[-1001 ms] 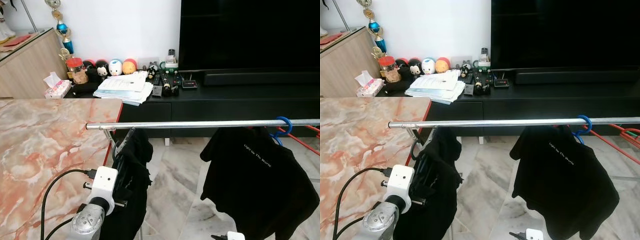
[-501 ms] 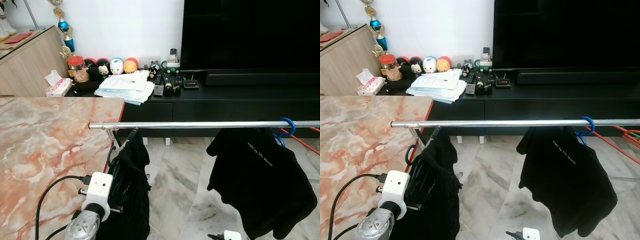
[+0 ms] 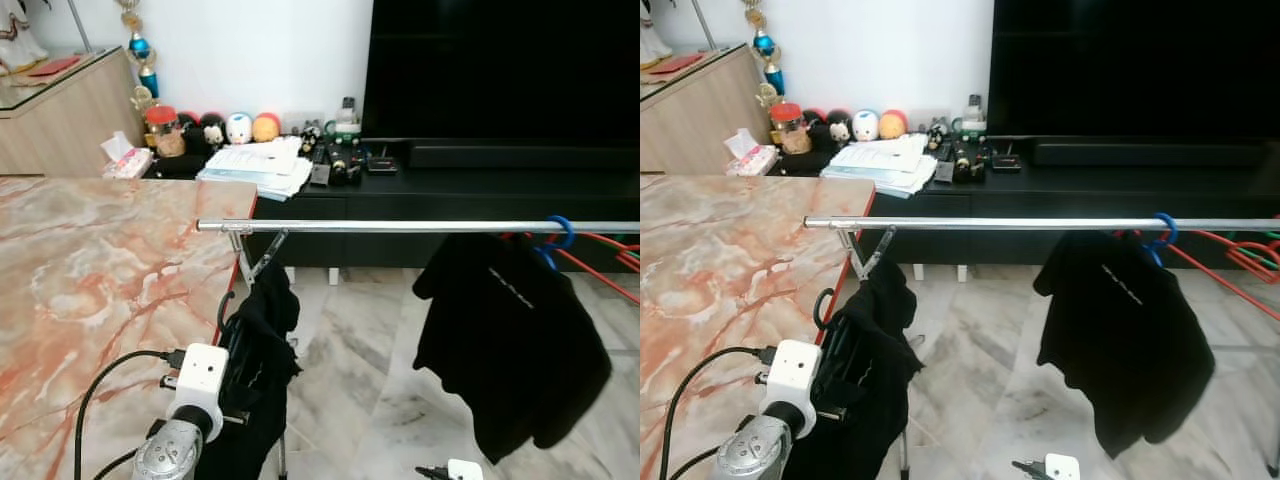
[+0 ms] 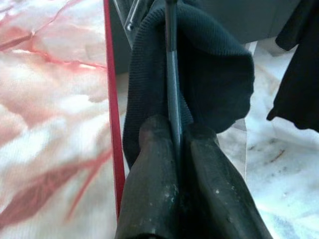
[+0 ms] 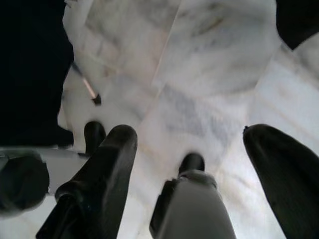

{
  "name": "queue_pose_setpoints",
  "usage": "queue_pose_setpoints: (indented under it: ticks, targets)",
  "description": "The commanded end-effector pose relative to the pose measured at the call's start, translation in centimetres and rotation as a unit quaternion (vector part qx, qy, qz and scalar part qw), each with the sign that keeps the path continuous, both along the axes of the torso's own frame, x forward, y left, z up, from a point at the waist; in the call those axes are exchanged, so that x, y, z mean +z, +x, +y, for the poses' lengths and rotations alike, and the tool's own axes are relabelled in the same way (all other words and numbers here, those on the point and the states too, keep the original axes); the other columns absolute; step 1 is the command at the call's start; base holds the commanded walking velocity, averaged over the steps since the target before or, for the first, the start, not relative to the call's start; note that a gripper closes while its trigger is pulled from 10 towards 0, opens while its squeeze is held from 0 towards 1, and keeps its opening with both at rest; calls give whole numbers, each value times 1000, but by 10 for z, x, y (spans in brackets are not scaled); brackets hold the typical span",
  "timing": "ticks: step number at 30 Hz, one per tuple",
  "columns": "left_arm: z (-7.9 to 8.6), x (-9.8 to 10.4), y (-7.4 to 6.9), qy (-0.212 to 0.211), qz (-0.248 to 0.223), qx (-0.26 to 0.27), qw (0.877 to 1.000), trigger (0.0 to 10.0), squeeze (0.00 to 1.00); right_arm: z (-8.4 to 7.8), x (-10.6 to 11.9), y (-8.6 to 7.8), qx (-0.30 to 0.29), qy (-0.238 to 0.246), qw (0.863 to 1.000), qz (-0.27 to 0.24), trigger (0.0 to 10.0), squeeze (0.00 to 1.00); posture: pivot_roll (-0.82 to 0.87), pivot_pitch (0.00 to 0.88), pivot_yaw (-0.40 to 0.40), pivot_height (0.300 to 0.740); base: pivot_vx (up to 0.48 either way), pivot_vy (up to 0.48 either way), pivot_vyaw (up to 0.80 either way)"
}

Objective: Hang hanger

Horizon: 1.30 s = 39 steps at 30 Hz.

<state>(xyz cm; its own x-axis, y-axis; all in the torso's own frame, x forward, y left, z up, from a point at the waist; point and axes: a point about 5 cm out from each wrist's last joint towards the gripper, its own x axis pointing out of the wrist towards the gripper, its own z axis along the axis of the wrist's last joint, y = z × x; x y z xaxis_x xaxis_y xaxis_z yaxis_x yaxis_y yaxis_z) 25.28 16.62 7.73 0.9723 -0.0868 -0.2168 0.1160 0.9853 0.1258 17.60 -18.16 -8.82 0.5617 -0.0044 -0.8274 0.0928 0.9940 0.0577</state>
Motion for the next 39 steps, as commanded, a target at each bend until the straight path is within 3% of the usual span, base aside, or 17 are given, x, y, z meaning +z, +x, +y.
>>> queue_pose_setpoints:
  ticks: [1, 39]
  targets:
    - [3, 5, -2, -3, -17, 6, 1000, 10000, 0, -1, 2, 3, -3, 1, 1000, -2, 10000, 0, 105, 62, 45, 740, -285, 0, 0]
    - [0, 7, -1, -6, -19, -3, 1000, 10000, 0, 0, 1, 3, -5, 0, 1000, -2, 10000, 0, 106, 63, 50, 740, -284, 0, 0]
